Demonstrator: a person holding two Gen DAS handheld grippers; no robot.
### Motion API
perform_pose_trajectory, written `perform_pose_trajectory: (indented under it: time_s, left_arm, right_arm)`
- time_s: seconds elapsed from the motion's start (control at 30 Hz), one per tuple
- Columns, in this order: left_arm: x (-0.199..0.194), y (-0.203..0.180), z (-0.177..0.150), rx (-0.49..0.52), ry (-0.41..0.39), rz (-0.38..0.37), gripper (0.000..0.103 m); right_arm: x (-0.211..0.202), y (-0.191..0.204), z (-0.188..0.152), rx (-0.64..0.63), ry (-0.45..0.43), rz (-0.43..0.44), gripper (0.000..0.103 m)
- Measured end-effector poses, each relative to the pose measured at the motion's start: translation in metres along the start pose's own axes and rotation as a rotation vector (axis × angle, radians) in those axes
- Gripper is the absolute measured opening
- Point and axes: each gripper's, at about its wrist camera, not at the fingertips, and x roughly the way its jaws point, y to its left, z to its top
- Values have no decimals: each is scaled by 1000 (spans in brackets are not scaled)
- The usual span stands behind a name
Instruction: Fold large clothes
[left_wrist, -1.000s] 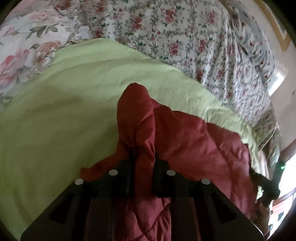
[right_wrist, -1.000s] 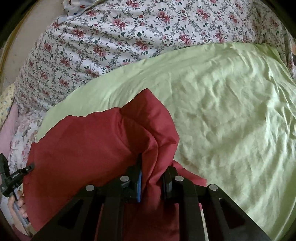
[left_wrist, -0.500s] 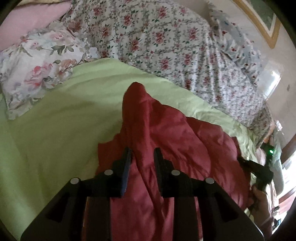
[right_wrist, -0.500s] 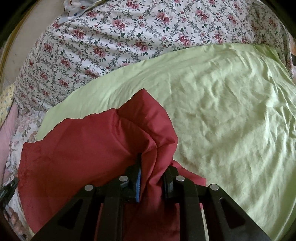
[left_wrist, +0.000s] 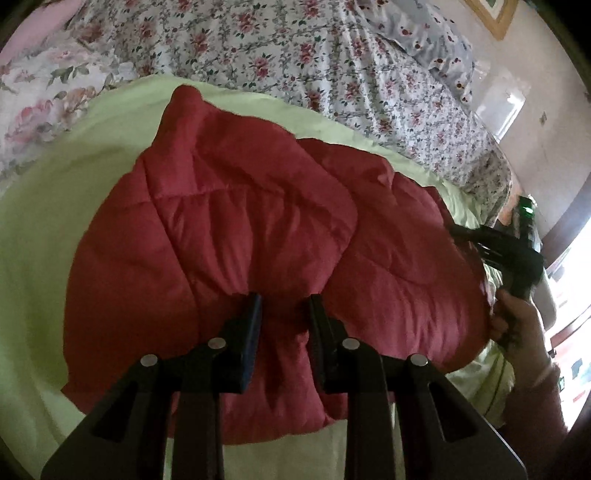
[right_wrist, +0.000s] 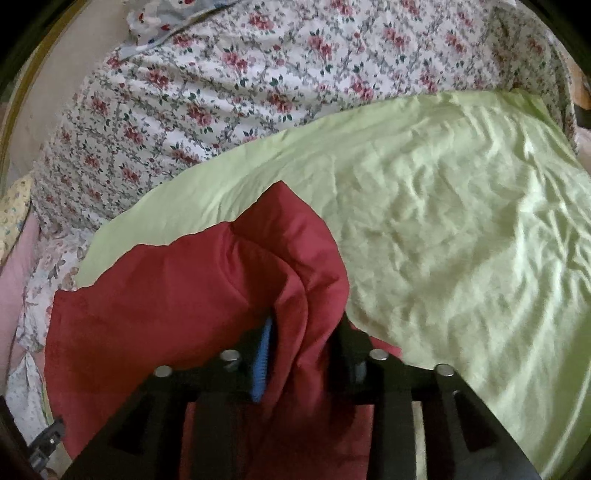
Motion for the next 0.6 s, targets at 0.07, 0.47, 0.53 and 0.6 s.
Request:
perform_pose_trajectory:
  time_s: [0.07,0.47,0.53,0.6]
  left_arm:
    - [3,5,-1,-19,2,-10,21]
    - [11,7,-6,-21,4,8,21]
    - [12,6,-6,-16,3,13,21]
    - [12,6,-6,-11,3,20,21]
  right_arm:
    - [-18,4,-5,-23,-34,-2,60]
    - [-84,51,-100,-243,0,30,62]
    - [-80,58,-115,-260,30,25,62]
    - [-77,69,-127,-285,39,30,64]
